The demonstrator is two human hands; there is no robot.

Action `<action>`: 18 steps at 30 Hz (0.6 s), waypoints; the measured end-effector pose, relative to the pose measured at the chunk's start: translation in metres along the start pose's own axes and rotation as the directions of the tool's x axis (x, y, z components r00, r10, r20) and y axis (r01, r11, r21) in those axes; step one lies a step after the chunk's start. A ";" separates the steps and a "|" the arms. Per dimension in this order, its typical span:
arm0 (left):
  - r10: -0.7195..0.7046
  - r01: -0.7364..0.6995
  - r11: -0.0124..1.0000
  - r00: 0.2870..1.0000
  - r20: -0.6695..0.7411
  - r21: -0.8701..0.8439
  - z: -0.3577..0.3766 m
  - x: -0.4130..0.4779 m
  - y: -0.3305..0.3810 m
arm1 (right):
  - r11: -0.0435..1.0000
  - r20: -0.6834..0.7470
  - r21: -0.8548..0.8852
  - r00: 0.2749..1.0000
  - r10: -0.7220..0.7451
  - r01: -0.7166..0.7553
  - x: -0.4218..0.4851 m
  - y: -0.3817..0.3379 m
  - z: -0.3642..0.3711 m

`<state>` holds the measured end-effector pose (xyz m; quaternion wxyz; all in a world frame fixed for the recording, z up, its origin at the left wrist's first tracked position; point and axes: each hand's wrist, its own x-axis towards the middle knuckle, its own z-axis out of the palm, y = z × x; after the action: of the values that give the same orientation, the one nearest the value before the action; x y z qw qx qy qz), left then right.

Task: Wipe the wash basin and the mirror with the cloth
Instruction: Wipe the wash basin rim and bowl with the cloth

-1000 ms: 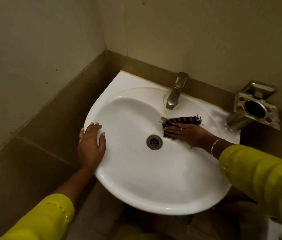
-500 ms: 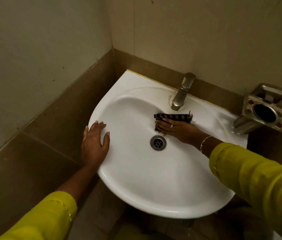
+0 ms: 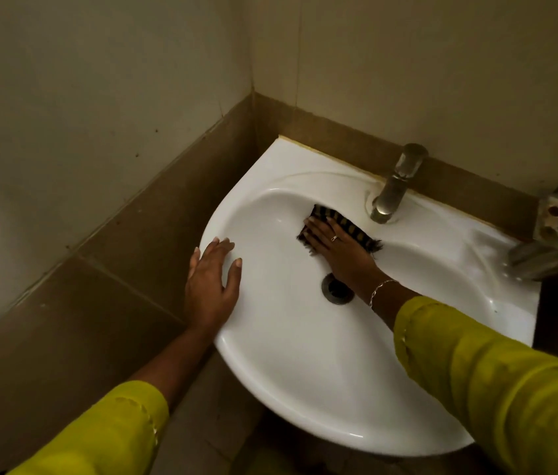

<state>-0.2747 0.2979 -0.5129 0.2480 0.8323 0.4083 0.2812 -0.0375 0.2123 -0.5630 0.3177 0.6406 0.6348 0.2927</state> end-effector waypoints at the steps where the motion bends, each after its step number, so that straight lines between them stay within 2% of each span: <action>1: 0.000 0.000 1.000 1.000 -0.004 -0.010 0.000 0.000 0.001 | 0.998 -0.028 0.056 0.999 0.030 -0.029 0.005 -0.003 0.001; 6: -0.007 0.005 0.999 1.000 -0.021 -0.052 0.000 0.000 -0.002 | 0.912 -0.196 0.399 0.962 0.190 -0.099 0.036 -0.017 0.003; 9: -0.015 0.013 0.998 1.000 -0.025 -0.057 0.000 -0.001 -0.005 | 0.832 -0.222 0.549 0.947 0.234 -0.077 0.051 -0.029 0.001; 14: -0.018 0.015 0.996 0.999 -0.031 -0.084 0.001 -0.001 -0.004 | 0.673 -0.141 0.727 0.930 0.339 -0.135 0.070 -0.056 -0.013; 18: -0.024 0.020 0.994 0.999 -0.043 -0.105 0.000 0.002 -0.002 | 0.453 -0.005 0.867 0.905 0.426 -0.209 0.082 -0.080 -0.033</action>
<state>-0.2751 0.3008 -0.5138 0.2853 0.8072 0.4075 0.3179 -0.1114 0.2953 -0.6064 -0.1699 0.7830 0.5944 0.0684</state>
